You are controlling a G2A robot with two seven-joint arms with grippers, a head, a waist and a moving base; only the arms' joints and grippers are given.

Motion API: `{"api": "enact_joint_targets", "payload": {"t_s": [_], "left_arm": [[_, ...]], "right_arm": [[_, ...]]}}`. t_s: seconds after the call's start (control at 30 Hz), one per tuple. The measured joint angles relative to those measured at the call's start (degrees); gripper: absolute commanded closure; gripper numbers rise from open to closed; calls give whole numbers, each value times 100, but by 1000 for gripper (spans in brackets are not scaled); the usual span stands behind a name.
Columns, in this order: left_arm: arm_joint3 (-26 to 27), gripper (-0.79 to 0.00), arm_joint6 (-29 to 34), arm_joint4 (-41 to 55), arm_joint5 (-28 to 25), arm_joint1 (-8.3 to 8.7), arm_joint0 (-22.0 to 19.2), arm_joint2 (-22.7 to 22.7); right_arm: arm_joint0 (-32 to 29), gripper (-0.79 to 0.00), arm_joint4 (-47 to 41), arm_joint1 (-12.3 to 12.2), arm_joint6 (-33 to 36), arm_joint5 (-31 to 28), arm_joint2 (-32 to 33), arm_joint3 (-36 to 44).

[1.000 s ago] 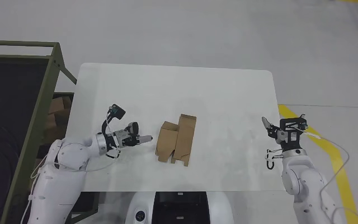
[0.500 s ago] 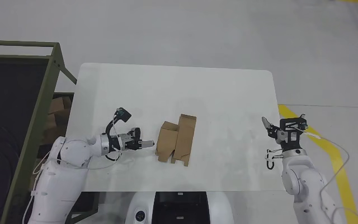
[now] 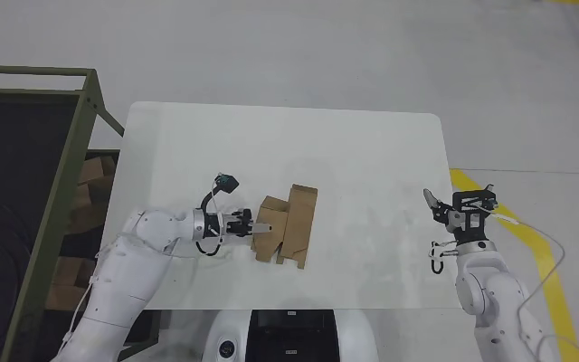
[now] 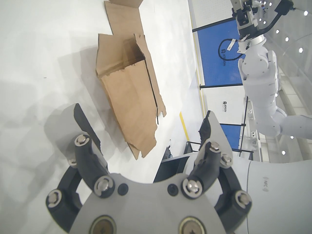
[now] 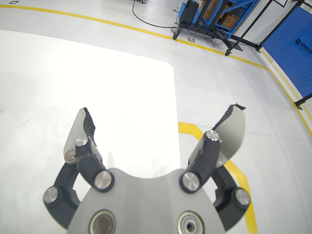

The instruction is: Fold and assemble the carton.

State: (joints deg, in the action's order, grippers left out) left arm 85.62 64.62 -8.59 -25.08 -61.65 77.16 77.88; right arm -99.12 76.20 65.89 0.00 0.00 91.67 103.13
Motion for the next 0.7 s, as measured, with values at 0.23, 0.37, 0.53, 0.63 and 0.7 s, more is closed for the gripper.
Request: {"api": "enact_joint_targets", "payload": {"t_s": [0.23, 0.37, 0.53, 0.63, 0.7], "left_arm": [[-296, -785, 299, 486, -71, 34, -151, -89], [-448, -785, 431, 718, -50, 42, -242, -182], [-648, -785, 525, 932, -51, 46, -369, -320], [-798, -785, 536, 990, -55, 43, -459, -413], [-880, -776, 518, 1007, -34, 40, -512, -473]], "right_arm": [[0, -785, 0, 0, 0, 0, 0, 0], [0, -785, 0, 0, 0, 0, 0, 0], [0, -785, 0, 0, 0, 0, 0, 0], [0, -785, 0, 0, 0, 0, 0, 0], [0, -785, 0, 0, 0, 0, 0, 0]]}}
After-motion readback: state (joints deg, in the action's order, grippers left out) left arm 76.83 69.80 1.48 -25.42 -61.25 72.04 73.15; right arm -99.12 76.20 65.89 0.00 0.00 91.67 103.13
